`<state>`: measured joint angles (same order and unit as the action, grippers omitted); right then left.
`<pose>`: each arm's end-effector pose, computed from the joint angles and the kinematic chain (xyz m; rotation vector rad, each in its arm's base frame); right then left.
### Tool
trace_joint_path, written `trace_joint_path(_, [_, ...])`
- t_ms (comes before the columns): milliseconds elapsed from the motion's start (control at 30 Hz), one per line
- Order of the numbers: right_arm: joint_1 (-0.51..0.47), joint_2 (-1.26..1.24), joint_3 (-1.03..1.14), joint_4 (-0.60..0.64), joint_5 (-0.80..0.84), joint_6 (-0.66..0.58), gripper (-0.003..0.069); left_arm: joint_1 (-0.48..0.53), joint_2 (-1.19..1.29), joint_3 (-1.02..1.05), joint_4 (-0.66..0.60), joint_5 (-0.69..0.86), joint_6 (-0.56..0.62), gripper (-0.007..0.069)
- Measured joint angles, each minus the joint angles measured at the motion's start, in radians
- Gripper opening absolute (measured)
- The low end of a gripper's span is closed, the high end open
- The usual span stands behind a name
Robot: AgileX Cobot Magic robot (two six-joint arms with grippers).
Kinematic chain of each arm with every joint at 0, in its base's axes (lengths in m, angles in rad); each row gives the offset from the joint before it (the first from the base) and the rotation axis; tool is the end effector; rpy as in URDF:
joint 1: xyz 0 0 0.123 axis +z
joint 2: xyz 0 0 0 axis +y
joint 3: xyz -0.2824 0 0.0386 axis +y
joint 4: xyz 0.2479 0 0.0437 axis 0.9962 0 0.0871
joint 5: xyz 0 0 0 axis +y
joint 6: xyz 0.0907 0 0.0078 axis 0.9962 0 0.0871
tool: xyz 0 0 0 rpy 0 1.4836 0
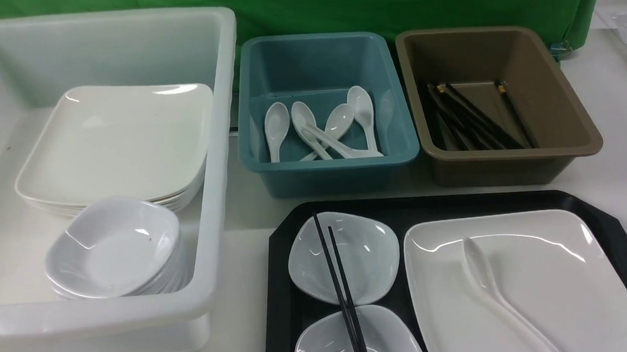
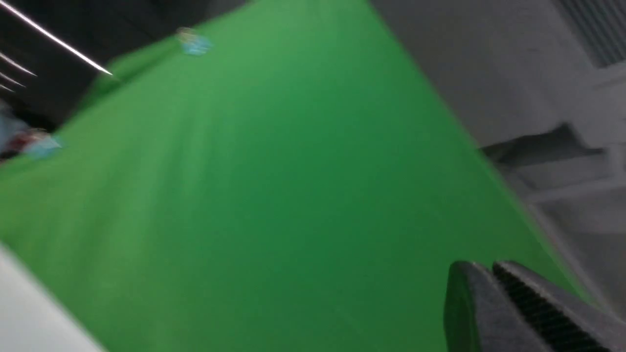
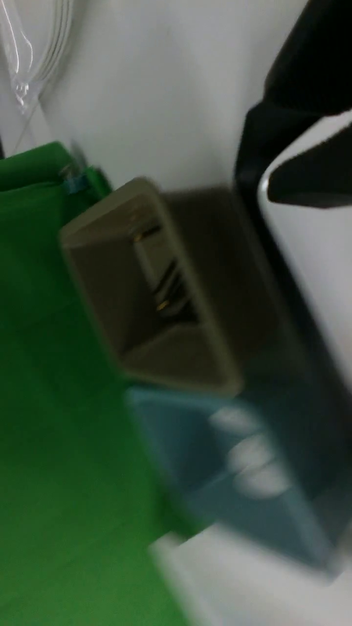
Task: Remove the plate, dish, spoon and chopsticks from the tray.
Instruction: Use the right arm to grab a pair of chopsticks from the plate
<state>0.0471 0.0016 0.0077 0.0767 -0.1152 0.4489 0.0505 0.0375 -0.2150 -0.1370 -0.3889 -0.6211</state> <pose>0.0553 0.0018 0.2208 0.3372 1.3526 0.4717 0.0277 0.0061 0.3139 -0.4092 0.8440 -0.6229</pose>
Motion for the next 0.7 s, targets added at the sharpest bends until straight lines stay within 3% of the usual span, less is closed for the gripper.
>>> trace_joint_path(67, [0.000,0.000,0.000,0.017,-0.059,0.067,0.0242,0.000,0.020,-0.082,0.054,0.089,-0.018,0.0017])
trace_joint_path(133, [0.000,0.000,0.000,0.042,-0.195,0.118,0.0237,0.000,0.119,-0.354,0.179,0.436,-0.026,0.0017])
trace_joint_path(167, [0.000,0.000,0.000,0.042,-0.201,0.117,0.0237,0.000,0.127,-0.354,0.181,0.436,-0.022,0.0017])
trace_joint_path(233, [0.000,0.000,0.000,0.047,-0.268,0.100,0.0224,0.000,0.250,-0.543,0.177,0.719,0.117,0.0017])
trace_joint_path(333, [0.005,0.007,-0.012,0.047,-0.267,0.091,0.0190,0.000,0.385,-0.692,0.112,0.994,0.347,0.0017])
trace_joint_path(400, [0.022,0.038,-0.085,0.024,-0.144,0.081,0.0139,0.000,0.484,-0.746,0.053,1.141,0.465,0.0017])
trace_joint_path(500, [0.084,0.152,-0.302,-0.037,0.211,-0.032,0.0040,0.000,0.635,-0.766,-0.029,1.339,0.612,0.0017])
trace_joint_path(700, [0.219,0.532,-0.701,-0.063,0.854,-0.240,0.0023,-0.033,0.805,-0.715,-0.159,1.444,0.763,0.0015])
